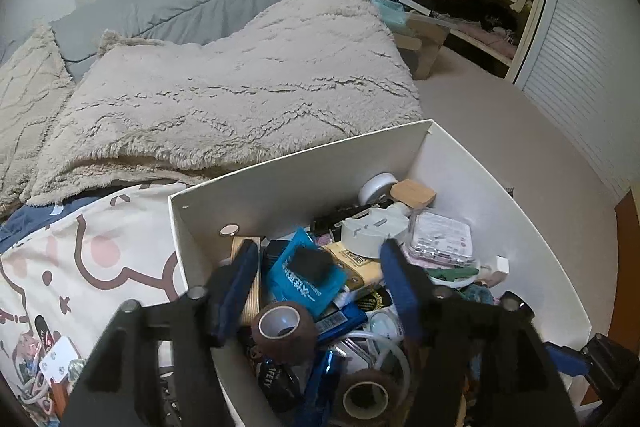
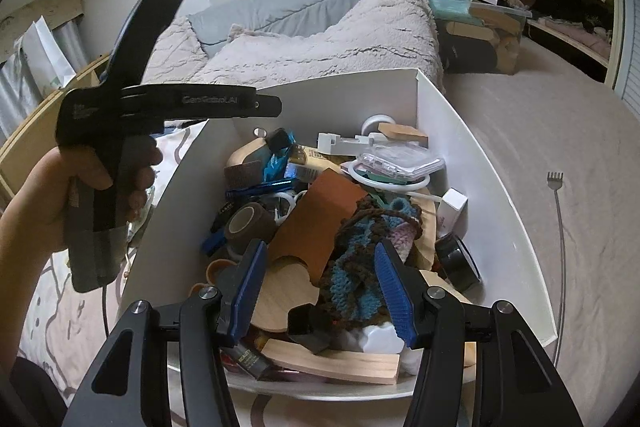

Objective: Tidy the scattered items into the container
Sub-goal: 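Lower both tools into the white box and open them to release cube and coaster, then withdraw both tools from the white box back over the bed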

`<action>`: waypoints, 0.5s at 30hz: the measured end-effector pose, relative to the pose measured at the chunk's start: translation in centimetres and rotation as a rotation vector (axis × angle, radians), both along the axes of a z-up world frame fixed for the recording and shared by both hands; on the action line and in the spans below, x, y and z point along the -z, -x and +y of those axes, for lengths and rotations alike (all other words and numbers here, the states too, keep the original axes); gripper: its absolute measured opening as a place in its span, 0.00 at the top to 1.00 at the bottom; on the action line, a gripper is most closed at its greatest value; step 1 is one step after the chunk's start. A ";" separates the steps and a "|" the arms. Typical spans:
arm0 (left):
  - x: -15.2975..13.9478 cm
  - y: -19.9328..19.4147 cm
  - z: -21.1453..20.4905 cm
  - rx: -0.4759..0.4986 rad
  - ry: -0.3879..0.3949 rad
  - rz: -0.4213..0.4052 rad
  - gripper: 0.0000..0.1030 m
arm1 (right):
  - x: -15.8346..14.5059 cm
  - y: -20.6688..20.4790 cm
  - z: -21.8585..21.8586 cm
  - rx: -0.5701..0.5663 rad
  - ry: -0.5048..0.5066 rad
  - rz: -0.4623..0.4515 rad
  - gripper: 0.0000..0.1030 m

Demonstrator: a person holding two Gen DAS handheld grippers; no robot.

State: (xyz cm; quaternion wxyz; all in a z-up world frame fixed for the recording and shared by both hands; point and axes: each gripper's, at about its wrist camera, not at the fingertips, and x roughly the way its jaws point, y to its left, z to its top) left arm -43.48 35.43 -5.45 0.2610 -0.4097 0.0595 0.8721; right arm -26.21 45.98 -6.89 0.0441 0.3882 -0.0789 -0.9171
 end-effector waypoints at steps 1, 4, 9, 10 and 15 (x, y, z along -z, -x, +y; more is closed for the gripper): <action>0.0 -0.2 -0.1 0.003 0.002 0.002 0.38 | 0.0 -0.1 0.0 0.004 -0.003 0.001 0.45; -0.1 -1.3 -0.4 0.008 0.015 0.027 0.38 | -0.1 -0.3 0.1 0.018 -0.005 0.006 0.45; -0.2 -3.2 -1.1 0.027 0.009 0.045 0.39 | -0.3 -0.8 0.0 0.058 -0.023 0.016 0.45; -0.3 -3.6 -1.3 0.030 0.007 0.049 0.39 | -0.3 -0.9 -0.1 0.064 -0.029 0.016 0.45; -0.9 -5.6 -2.3 0.053 -0.005 0.065 0.39 | -0.8 -1.4 -0.4 0.089 -0.044 0.033 0.45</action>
